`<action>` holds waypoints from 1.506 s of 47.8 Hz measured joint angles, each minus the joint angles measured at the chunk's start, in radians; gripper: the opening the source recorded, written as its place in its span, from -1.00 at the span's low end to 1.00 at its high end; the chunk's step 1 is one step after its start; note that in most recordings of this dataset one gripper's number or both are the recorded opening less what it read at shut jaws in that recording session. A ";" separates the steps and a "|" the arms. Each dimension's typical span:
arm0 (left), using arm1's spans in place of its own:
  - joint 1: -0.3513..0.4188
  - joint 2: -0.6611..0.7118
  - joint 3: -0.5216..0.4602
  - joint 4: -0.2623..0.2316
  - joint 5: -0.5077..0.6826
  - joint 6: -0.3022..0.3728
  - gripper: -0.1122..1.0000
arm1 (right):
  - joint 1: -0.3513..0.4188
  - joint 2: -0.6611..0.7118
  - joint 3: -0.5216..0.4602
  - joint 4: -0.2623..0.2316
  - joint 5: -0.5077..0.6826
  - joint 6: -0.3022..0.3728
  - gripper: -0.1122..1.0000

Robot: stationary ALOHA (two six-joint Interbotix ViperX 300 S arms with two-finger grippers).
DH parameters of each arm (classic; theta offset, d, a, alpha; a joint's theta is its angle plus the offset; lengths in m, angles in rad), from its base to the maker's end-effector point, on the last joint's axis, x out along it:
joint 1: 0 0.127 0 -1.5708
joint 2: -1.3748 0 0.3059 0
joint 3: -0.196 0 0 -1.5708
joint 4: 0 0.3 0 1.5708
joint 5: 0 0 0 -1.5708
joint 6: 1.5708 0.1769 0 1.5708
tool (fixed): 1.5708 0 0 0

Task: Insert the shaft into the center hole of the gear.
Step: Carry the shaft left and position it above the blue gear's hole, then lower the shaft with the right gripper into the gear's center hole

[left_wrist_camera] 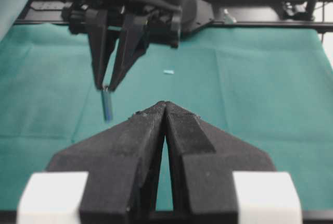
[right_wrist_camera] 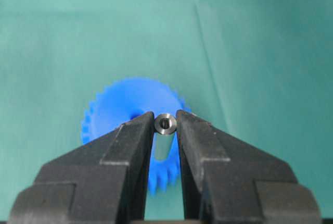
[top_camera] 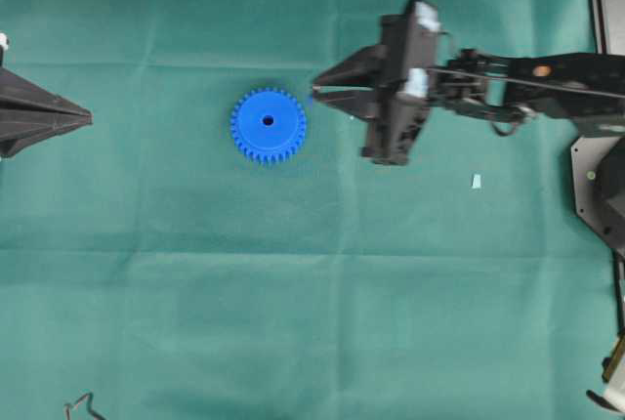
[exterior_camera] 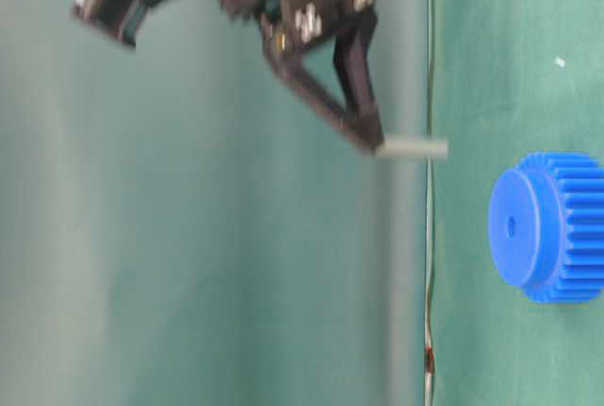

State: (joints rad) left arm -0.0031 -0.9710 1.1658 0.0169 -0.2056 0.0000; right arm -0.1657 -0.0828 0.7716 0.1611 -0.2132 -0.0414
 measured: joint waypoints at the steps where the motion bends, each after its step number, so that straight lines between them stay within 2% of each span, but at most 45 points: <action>1: 0.000 0.000 0.000 0.002 0.000 -0.003 -0.80 | 0.002 0.012 -0.012 -0.002 0.000 0.000 -0.47; 9: 0.000 0.000 -0.002 0.000 0.000 -0.005 -0.80 | 0.009 0.091 -0.104 -0.018 0.020 0.000 -0.47; 16: 0.000 0.000 -0.002 0.000 0.000 0.000 -0.80 | 0.009 0.110 -0.137 -0.020 0.028 -0.002 -0.47; 40: 0.000 0.000 -0.002 0.000 0.002 0.003 -0.80 | 0.011 0.114 -0.137 -0.020 0.028 0.003 -0.47; 60: 0.000 0.000 -0.002 0.000 0.002 0.002 -0.80 | 0.015 0.198 -0.138 -0.015 -0.006 0.011 -0.47; 72: 0.000 0.000 -0.002 0.002 0.000 0.000 -0.80 | 0.015 0.204 -0.137 -0.012 -0.023 0.011 -0.47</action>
State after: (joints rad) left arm -0.0031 -0.9710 1.1643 0.0184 -0.2056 0.0000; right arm -0.1503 0.1212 0.6351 0.1488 -0.2362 -0.0307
